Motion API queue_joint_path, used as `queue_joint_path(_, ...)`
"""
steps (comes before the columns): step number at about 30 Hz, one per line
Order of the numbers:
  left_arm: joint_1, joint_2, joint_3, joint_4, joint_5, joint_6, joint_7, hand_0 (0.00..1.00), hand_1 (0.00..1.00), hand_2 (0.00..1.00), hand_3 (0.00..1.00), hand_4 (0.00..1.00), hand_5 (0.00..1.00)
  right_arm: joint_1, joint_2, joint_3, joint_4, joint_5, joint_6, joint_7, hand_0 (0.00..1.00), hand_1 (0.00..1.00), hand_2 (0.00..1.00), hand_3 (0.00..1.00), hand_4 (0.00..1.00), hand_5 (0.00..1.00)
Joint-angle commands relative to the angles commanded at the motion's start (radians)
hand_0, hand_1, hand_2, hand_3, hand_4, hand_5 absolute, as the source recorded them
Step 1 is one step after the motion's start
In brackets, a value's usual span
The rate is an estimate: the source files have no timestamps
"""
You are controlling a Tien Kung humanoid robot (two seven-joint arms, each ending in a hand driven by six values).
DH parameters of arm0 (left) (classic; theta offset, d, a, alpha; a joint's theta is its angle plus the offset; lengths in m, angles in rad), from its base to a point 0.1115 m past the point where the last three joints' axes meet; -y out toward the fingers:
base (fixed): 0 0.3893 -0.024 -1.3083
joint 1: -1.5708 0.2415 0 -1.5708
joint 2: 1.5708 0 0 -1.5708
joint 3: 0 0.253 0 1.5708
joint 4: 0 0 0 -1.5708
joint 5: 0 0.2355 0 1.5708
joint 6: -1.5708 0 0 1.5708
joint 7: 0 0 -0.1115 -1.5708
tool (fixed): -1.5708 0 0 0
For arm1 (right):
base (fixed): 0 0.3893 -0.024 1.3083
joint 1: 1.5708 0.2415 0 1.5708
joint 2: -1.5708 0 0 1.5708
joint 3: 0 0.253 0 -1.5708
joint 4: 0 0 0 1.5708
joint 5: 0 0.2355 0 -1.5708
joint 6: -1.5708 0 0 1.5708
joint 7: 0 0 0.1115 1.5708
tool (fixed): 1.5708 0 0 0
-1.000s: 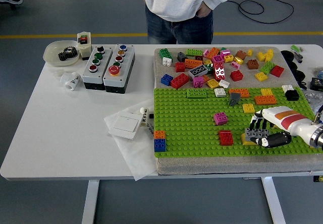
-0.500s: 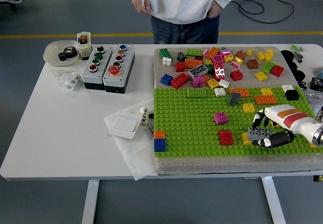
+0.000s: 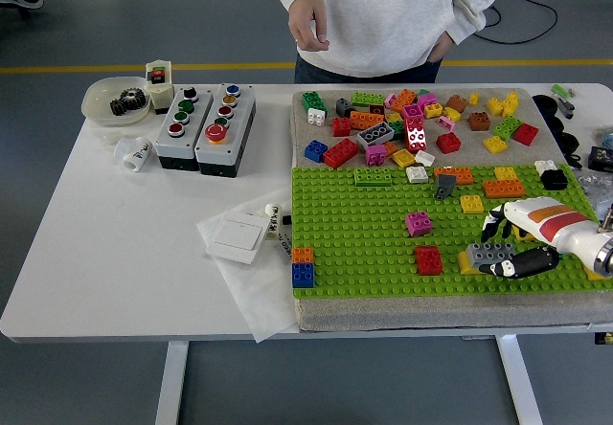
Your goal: Pick up the brick,pile it on top of brick,press brick,pick up the brick,pile it on top of brick,press brick
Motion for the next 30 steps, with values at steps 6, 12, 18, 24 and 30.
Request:
queue_joint_path(6, 0.0, 0.0, -0.003, 0.0, 0.004, 0.0, -0.001, 0.772, 0.8, 0.842, 0.62, 0.653, 0.693, -0.008, -0.009, 0.014, 0.037, 0.006, -0.003, -0.005, 0.385, 0.511, 0.58, 0.514, 0.923, 0.434)
queue_joint_path(12, 0.001, 0.001, -0.003, 0.0, 0.007, -0.002, -0.001, 0.772, 0.8, 0.842, 0.62, 0.652, 0.692, -0.026, -0.014, 0.062, 0.074, -0.008, -0.018, -0.018, 0.388, 0.513, 0.583, 0.521, 0.924, 0.434)
queue_joint_path(18, 0.003, 0.003, 0.001, 0.0, 0.002, -0.001, -0.003, 0.772, 0.8, 0.841, 0.619, 0.652, 0.693, -0.1, -0.029, 0.144, 0.149, 0.012, -0.041, -0.053, 0.457, 0.535, 0.609, 0.534, 0.936, 0.443)
queue_joint_path(24, 0.011, 0.004, 0.0, 0.0, 0.008, -0.002, -0.003, 0.77, 0.799, 0.841, 0.619, 0.652, 0.691, -0.203, -0.027, 0.224, 0.253, 0.039, -0.066, -0.138, 0.553, 0.594, 0.668, 0.547, 0.907, 0.472)
queue_joint_path(30, 0.017, 0.005, 0.002, 0.0, 0.01, -0.004, -0.002, 0.769, 0.797, 0.841, 0.62, 0.652, 0.692, -0.252, -0.027, 0.244, 0.317, 0.041, -0.046, -0.17, 0.62, 0.634, 0.692, 0.545, 0.855, 0.48)
